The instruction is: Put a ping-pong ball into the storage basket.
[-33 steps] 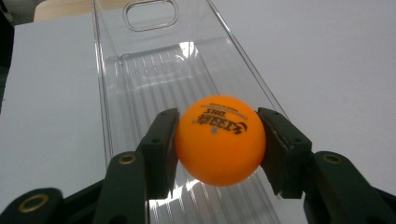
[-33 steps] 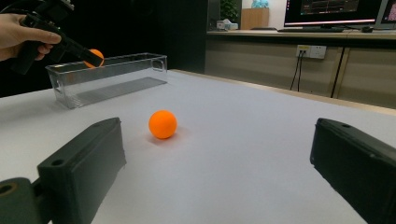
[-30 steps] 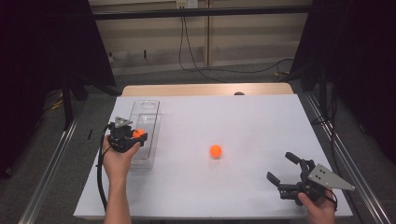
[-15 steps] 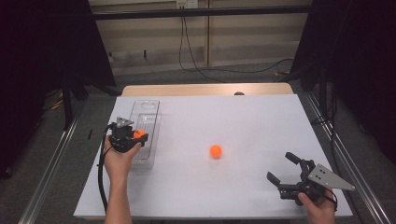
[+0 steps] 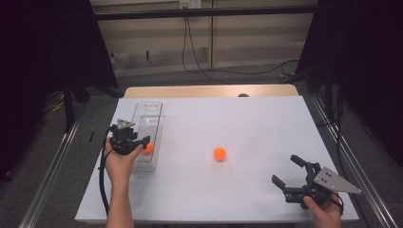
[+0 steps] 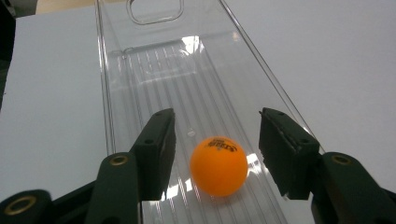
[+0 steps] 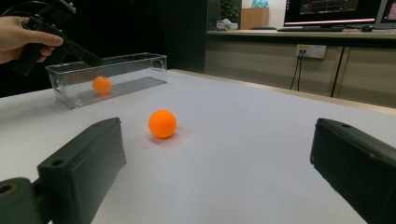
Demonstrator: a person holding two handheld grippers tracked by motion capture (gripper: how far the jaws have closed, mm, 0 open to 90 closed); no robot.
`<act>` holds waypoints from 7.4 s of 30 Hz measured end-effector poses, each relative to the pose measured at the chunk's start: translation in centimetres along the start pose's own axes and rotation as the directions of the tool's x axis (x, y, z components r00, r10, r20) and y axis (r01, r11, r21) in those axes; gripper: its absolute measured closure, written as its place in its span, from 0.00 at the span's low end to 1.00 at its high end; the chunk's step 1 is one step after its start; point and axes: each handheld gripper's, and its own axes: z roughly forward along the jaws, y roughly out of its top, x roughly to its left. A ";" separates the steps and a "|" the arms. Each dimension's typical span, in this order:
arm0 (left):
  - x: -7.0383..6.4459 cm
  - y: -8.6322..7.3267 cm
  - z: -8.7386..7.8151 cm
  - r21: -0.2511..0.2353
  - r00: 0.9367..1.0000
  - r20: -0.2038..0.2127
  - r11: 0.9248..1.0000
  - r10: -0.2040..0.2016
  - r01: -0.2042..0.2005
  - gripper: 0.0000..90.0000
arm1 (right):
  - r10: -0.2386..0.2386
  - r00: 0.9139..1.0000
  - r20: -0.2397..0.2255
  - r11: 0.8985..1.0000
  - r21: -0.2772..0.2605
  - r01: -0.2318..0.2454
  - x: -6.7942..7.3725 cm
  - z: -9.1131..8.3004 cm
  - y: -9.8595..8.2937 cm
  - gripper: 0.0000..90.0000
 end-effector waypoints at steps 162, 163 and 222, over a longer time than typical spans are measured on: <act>-11.1 2.7 1.8 -0.051 0.924 0.369 0.995 0.098 -0.086 0.09 | -0.006 1.000 -0.005 1.000 0.016 0.006 0.0 0.2 -0.1 0.03; -11.2 2.7 1.8 -0.051 0.923 0.372 0.995 0.098 -0.084 0.09 | -0.006 1.000 -0.005 1.000 0.015 0.006 0.0 0.2 -0.1 0.03; -14.4 2.1 4.2 -0.052 0.903 0.394 0.986 0.168 -0.161 0.08 | -0.009 1.000 -0.003 1.000 0.016 0.009 -0.1 0.3 0.0 0.03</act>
